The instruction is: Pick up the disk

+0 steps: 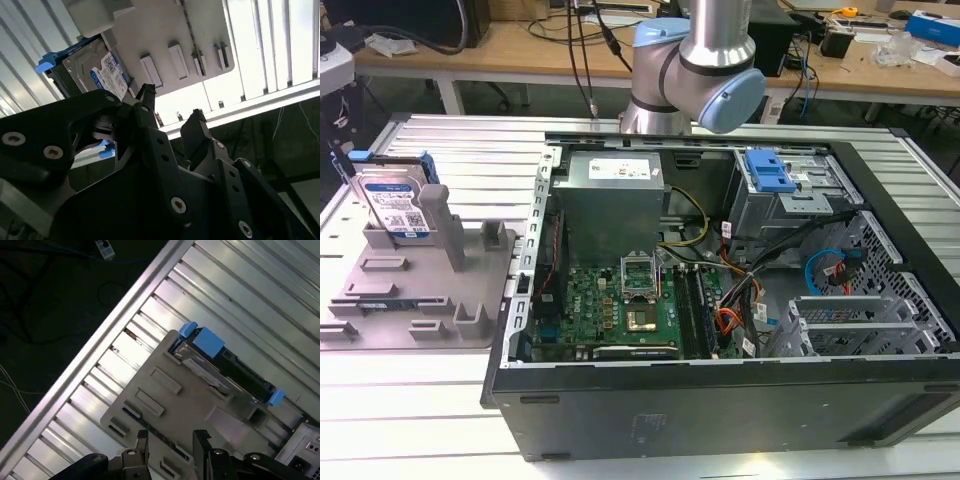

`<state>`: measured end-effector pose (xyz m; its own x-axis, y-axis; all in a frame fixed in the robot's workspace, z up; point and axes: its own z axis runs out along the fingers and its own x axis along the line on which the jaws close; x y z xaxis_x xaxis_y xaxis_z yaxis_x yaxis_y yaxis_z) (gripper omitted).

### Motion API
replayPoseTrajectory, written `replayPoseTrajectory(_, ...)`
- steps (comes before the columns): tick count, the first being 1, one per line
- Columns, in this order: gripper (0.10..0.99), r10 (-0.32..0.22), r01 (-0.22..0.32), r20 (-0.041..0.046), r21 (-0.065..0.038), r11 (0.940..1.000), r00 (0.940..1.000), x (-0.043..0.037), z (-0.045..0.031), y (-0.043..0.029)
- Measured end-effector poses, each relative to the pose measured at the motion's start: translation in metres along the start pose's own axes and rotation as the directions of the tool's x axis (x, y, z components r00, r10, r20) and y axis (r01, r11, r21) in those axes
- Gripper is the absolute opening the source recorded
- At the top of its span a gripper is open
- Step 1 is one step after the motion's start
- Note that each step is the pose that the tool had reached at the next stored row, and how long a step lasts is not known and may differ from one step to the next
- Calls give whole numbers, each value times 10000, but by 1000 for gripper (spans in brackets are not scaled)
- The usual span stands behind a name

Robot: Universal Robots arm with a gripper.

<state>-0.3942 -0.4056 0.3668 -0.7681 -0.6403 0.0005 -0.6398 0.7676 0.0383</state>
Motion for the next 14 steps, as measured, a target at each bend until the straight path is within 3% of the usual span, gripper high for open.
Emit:
replayPoseTrajectory(3,494,-1008,1008,-39,-2,9949,9949,-3,0,-3)
replayPoseTrajectory(4,557,-1233,1233,-47,-2,9924,9924,-4,0,-3)
replayPoseTrajectory(5,557,-1392,1392,-53,-3,9903,9903,-4,0,-4)
replayPoseTrajectory(7,557,-2107,2107,-48,41,9775,9775,-7,3,-6)
replayPoseTrajectory(10,557,-2654,2655,-82,58,9641,9641,-6,5,-5)
replayPoseTrajectory(12,557,-3163,3163,-94,73,9486,9486,-6,6,-5)
replayPoseTrajectory(13,557,-3381,3381,-52,160,9410,9411,-7,10,-4)
replayPoseTrajectory(14,557,-3471,3470,-23,217,9376,9378,-6,11,-5)
